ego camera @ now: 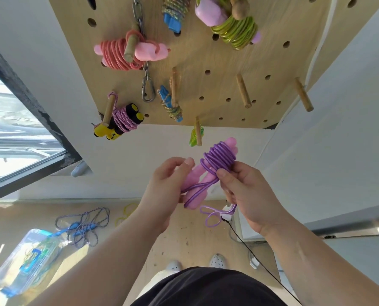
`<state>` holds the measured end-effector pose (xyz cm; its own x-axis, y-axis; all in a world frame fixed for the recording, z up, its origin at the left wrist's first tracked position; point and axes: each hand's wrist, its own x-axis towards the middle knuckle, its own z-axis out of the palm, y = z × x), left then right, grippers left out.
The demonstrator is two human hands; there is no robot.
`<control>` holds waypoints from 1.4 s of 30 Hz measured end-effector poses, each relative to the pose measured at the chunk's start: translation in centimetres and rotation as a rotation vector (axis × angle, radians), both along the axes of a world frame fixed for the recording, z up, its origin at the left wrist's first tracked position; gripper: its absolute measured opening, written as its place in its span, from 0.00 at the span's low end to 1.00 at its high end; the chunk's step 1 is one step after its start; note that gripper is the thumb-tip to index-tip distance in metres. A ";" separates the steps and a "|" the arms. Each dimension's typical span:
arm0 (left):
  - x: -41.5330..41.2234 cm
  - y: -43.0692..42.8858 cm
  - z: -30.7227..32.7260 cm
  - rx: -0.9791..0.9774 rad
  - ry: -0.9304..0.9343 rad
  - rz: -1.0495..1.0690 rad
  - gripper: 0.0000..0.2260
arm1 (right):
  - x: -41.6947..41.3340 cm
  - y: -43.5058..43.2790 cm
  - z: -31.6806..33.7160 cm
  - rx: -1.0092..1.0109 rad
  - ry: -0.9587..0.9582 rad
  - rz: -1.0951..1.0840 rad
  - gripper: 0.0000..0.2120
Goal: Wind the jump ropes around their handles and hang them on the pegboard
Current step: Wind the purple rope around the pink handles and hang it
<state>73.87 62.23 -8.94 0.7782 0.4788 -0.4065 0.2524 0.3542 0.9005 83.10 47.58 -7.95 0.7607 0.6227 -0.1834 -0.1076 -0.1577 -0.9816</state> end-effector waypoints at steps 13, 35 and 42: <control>0.1 0.1 -0.7 0.721 -0.057 -0.099 0.21 | 0.3 -0.6 1.9 -0.092 -0.057 0.103 0.11; -0.2 0.7 0.1 -0.753 -0.361 -0.305 0.30 | 2.1 0.0 3.4 -0.227 -0.073 0.172 0.27; -0.6 0.8 -0.7 -0.978 -0.406 -0.458 0.28 | 1.4 0.1 2.4 -0.018 0.066 0.159 0.08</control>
